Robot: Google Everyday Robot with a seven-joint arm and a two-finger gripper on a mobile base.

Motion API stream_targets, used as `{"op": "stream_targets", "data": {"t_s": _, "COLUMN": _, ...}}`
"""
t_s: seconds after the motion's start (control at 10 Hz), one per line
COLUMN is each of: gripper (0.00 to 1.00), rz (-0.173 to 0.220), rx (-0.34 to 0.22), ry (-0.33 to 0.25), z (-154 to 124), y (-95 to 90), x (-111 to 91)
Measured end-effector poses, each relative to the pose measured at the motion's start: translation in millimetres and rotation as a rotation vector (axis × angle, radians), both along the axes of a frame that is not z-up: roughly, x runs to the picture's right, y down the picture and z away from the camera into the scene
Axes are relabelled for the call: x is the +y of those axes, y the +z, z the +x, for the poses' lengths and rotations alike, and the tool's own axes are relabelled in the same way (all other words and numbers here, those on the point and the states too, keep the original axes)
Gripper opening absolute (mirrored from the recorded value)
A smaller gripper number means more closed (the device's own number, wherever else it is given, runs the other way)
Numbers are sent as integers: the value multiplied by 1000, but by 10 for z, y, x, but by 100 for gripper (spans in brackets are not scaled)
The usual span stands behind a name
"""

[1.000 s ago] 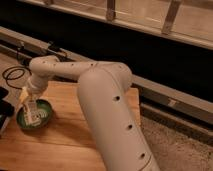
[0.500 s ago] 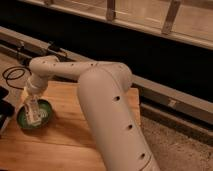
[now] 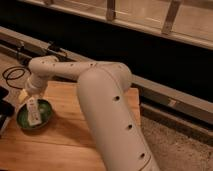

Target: Place the bottle in the ceramic bowl

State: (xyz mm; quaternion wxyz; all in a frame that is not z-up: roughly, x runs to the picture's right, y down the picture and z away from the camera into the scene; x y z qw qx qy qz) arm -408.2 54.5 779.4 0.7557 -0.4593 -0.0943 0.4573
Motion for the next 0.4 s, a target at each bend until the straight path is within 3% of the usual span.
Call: {"op": "stream_targets", "data": {"t_s": 0.4, "gripper": 80, "rz": 0, "rx": 1, "ry": 1, "z": 9, "y": 4, "x": -4}}
